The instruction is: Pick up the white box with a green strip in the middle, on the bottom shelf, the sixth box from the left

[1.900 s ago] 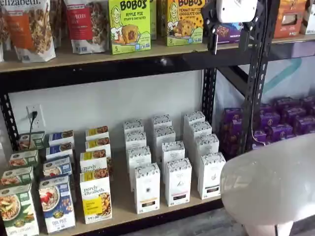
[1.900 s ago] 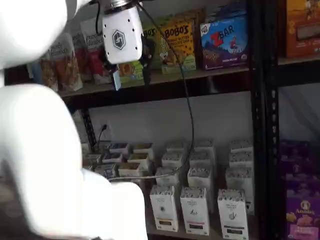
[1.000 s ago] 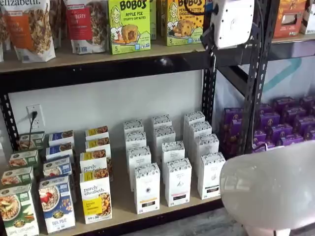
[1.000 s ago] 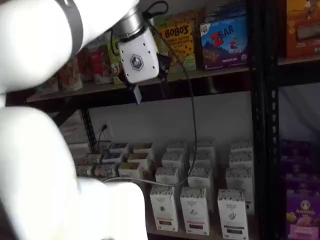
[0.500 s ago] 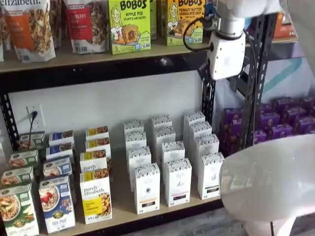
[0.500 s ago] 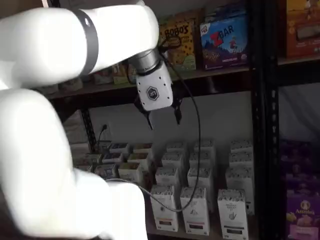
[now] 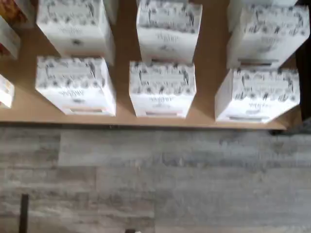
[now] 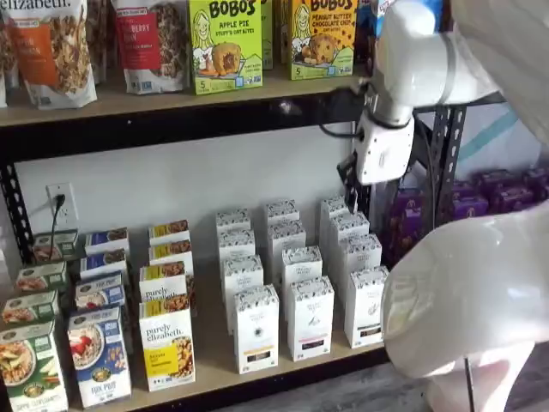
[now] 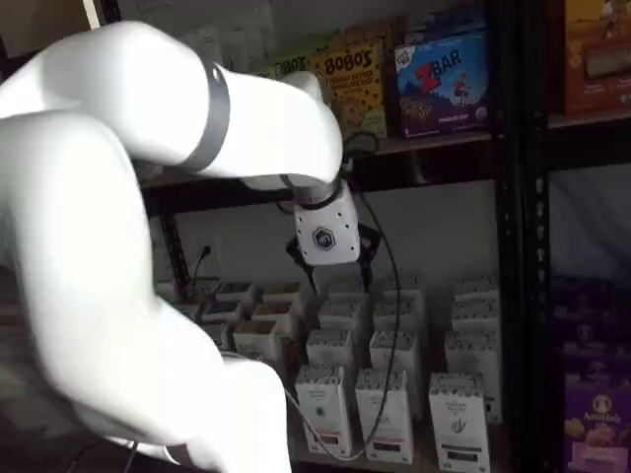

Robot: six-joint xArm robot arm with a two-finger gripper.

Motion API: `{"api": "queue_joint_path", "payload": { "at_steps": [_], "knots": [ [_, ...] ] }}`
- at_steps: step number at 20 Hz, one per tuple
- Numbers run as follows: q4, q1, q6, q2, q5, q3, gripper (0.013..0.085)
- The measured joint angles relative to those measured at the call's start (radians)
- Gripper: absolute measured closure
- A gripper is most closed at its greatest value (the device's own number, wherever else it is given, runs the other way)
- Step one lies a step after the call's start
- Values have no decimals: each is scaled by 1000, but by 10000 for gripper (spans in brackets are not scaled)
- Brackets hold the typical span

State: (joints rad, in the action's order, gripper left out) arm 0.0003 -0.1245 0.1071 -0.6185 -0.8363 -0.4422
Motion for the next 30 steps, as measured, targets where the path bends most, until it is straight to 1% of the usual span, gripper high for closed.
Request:
{"api": "queue_joint_path", "payload": {
  "at_steps": [2,3,5,6,8,10,11,14,15,17,18,20,22,23,24,25,26,27,29,30],
  "knots": [
    [-41,3,-30,54,44,8,130],
    [-53,1,-37,82,82,17,130],
    [-61,-8,-37,134,165,37,130],
    [-78,-13,-48,163,208,44,130],
    [-97,-20,-57,209,241,41,130],
    [-129,-33,-72,295,278,25,130],
    [-136,-39,-72,323,290,20,130],
    [-111,-65,-29,424,372,10,130],
    [-111,-74,-21,456,403,7,130],
    [-143,-89,-38,515,458,-2,130],
    [-175,-98,-60,548,488,-8,130],
    [-197,-108,-72,602,536,-20,130],
    [-200,-114,-72,651,579,-32,130],
    [-195,-113,-67,669,595,-36,130],
    [-185,-112,-61,688,612,-41,130],
    [-166,-108,-45,707,628,-47,130],
    [-130,-100,-17,731,642,-55,130],
    [-123,-97,-14,750,651,-63,130],
    [-128,-91,-24,789,674,-80,130],
    [-115,-87,-16,805,689,-86,130]
  ]
}}
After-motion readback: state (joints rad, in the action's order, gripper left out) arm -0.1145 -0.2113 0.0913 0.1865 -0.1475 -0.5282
